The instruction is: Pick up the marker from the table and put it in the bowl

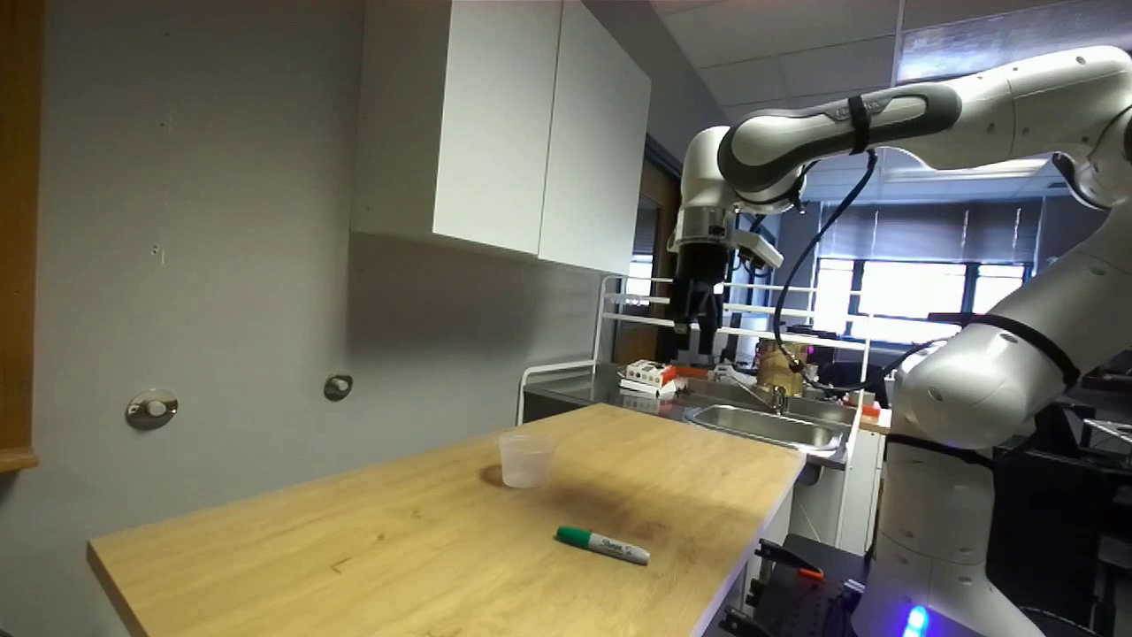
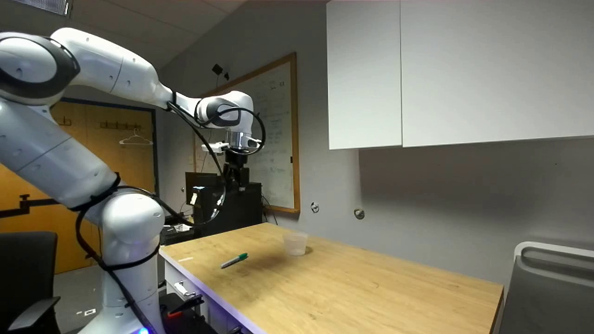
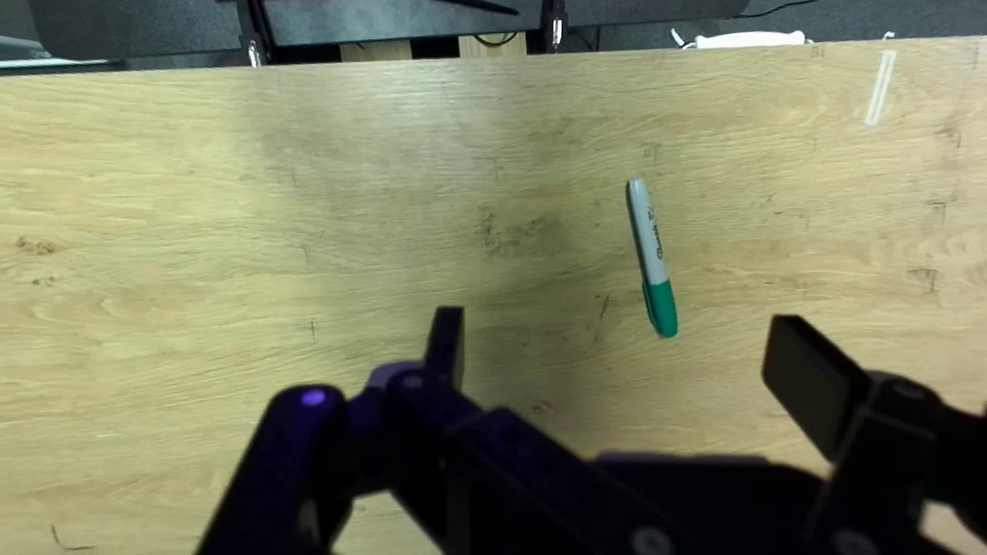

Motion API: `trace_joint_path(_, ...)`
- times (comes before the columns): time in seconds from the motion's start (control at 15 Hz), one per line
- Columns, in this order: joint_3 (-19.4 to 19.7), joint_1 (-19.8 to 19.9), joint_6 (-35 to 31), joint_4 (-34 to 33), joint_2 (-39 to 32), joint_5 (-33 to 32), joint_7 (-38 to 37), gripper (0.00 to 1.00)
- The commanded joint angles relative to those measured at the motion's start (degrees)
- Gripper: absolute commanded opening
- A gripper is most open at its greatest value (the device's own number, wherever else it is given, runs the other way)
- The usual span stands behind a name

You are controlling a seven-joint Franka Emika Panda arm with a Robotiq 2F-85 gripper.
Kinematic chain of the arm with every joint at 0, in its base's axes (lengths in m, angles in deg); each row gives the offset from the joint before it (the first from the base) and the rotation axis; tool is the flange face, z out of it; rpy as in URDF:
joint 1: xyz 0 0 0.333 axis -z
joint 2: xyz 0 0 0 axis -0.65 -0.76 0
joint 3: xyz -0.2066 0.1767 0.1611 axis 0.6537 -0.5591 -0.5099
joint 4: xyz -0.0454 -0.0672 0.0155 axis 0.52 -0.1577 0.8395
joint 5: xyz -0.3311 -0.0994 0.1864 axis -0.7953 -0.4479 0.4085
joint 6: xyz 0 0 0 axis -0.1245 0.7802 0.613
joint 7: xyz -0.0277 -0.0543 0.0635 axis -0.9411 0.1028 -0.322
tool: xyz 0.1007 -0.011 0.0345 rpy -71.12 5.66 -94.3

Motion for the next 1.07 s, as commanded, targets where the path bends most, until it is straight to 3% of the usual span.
trace_joint_path(0.0, -1.68, -1.24, -3.73, -0.78, -4.19, 0.99, 0.60, 1.00)
trace_joint_path(0.53, -3.99, -6.36, -15.81, -1.56, -16.25, 3.77, 2.31, 1.00)
trace_joint_path(1.0, -7.27, -9.32, -24.30, -4.85, -31.50, 3.32, 2.24, 1.00)
